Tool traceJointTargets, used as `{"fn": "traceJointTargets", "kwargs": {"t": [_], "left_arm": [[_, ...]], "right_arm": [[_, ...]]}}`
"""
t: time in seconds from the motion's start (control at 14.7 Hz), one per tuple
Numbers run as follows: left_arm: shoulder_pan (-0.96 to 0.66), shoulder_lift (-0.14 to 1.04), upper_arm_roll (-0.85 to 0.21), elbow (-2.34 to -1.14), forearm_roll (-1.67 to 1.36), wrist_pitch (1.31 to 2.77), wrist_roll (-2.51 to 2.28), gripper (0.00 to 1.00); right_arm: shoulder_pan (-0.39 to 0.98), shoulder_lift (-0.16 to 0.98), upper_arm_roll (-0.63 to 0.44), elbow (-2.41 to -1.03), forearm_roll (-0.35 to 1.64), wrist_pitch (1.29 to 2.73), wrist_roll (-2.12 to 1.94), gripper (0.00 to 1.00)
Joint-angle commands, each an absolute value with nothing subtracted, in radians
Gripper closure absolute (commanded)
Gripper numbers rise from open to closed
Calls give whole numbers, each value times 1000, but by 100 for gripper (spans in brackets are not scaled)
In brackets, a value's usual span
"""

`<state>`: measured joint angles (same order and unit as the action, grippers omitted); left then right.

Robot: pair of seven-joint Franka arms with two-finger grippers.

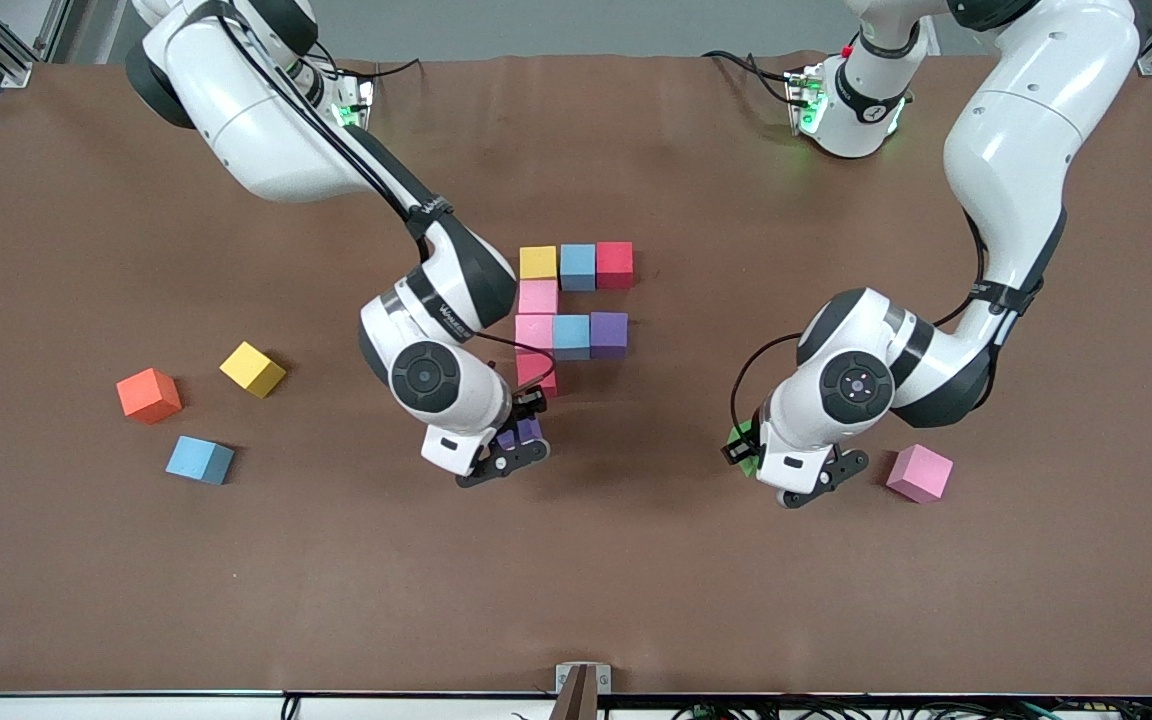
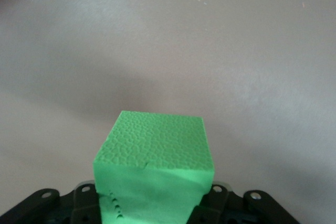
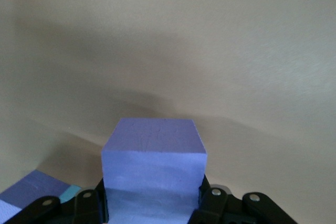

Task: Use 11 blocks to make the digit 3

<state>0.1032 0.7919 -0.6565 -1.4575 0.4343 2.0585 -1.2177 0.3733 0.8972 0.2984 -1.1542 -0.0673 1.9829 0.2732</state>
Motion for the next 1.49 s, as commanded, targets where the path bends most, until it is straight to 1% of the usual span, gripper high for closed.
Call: {"fn": "traceJointTargets", "kwargs": {"t": [0.0, 0.27, 0.41, 0.82, 1.43], "left_arm": [[91, 792, -646, -1434, 417, 2051, -1352, 79], [69, 795, -644, -1437, 417, 2103, -1610, 79], [63, 802, -644, -1439, 420, 2105, -1669, 79], [52, 828, -643, -1443, 420, 2131, -1683, 79], [48, 825, -643, -1442, 429, 2131, -1677, 79]], "right_arm": [[406, 936, 287, -1120, -84, 1977, 316, 97], [416, 957, 287, -1126, -81, 1977, 321, 97], [416, 962, 287, -1126, -81, 1977, 321, 97], [408, 962, 288, -1144, -71, 1968, 318, 96], [414, 959, 288, -1158, -67, 1967, 319, 96]]}}
